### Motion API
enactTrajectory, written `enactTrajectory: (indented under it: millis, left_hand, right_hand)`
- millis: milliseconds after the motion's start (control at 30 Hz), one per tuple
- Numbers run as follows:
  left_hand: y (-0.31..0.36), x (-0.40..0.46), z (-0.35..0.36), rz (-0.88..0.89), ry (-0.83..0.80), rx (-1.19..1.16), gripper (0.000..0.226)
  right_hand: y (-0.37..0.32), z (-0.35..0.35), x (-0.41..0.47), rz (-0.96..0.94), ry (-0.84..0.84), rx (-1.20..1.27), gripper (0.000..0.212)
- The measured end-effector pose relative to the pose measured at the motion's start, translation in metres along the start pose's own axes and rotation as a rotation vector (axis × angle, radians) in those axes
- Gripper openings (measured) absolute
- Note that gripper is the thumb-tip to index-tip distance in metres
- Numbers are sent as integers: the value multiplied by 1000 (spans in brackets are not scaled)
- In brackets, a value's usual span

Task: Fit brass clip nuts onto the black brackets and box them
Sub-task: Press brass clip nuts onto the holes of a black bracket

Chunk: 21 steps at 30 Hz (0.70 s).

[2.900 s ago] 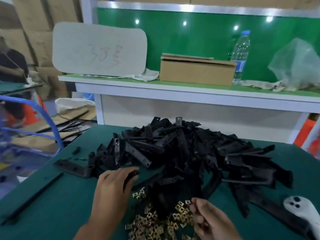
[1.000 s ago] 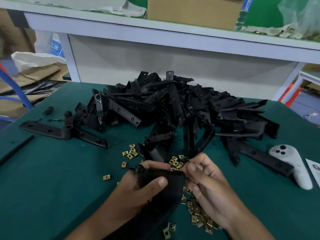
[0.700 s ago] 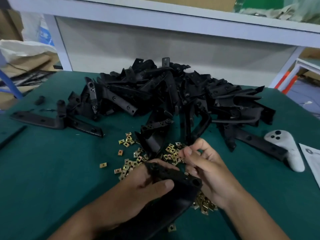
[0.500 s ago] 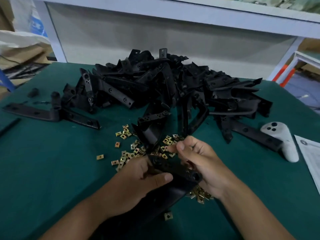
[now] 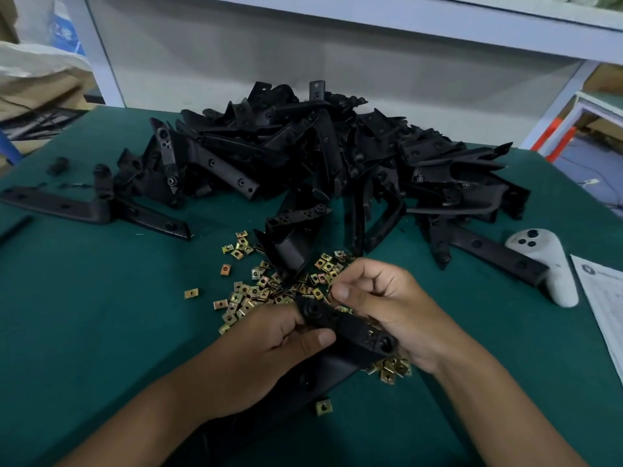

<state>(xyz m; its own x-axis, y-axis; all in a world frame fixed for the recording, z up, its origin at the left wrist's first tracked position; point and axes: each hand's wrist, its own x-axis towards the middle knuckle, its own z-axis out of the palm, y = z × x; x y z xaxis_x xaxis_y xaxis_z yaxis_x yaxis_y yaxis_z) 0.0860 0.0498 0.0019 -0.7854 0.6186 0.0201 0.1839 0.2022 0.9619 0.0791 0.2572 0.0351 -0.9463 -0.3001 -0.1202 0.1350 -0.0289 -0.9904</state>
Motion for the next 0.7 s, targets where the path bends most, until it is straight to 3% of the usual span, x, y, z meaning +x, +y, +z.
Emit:
enactTrajectory:
  millis: [233,700]
  left_hand:
    - [-3,1,0,-5,-19,-14,39]
    - [-7,4,-1,10,27,-1,25]
  right_hand:
    - [1,-2,1,15,-13,-26,3]
    - [1,-3,0,-19,-6,-90,9]
